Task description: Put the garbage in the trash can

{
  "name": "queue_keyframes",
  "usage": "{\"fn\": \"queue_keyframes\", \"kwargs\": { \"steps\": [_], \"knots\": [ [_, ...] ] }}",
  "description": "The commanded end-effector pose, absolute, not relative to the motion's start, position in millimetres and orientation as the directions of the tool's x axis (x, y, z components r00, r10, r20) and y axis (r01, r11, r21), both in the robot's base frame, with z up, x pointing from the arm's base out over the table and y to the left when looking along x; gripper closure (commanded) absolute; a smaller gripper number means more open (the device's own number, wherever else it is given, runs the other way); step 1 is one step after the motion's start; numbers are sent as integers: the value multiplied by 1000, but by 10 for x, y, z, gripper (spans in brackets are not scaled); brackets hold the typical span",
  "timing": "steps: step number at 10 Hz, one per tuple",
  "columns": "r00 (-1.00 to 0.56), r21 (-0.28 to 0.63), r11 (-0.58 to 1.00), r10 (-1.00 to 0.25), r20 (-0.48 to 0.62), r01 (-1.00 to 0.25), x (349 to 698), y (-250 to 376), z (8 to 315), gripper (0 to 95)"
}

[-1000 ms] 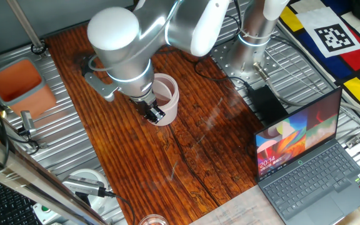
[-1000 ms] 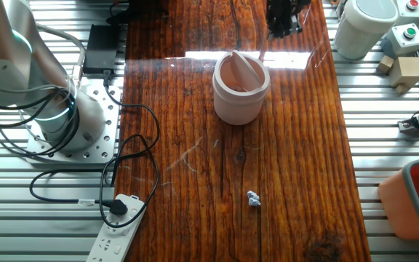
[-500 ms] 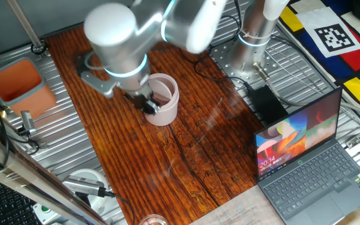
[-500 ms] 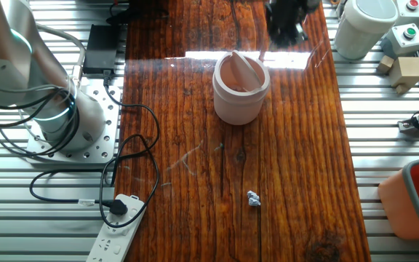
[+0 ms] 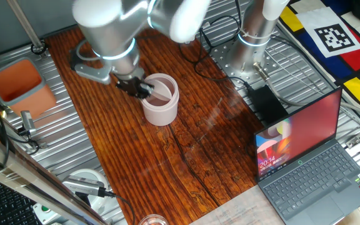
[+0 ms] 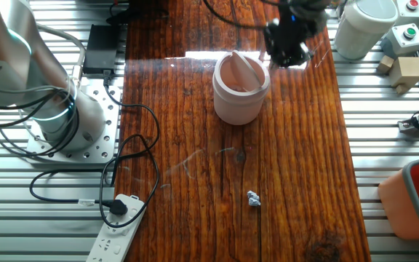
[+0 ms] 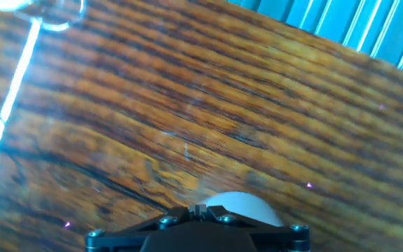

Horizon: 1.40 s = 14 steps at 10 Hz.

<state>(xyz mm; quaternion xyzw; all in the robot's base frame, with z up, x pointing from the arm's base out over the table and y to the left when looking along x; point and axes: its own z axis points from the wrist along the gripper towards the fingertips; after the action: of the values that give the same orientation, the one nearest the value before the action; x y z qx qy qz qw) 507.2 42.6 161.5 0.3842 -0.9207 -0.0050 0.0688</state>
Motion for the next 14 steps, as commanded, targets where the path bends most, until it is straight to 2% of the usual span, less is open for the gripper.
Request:
{"fn": "queue_keyframes", "kwargs": {
  "steps": [1, 4, 9, 14],
  "knots": [
    [-654, 70, 664, -747, 120, -745, 5091, 285, 1559, 950],
    [-691, 69, 700, -714, 119, -711, 5161, 405, 1545, 950],
    [-861, 29, 868, -496, 116, -496, 5161, 405, 1545, 950],
    [-850, -56, 855, -502, 160, -515, 5161, 405, 1545, 950]
  ]
}}
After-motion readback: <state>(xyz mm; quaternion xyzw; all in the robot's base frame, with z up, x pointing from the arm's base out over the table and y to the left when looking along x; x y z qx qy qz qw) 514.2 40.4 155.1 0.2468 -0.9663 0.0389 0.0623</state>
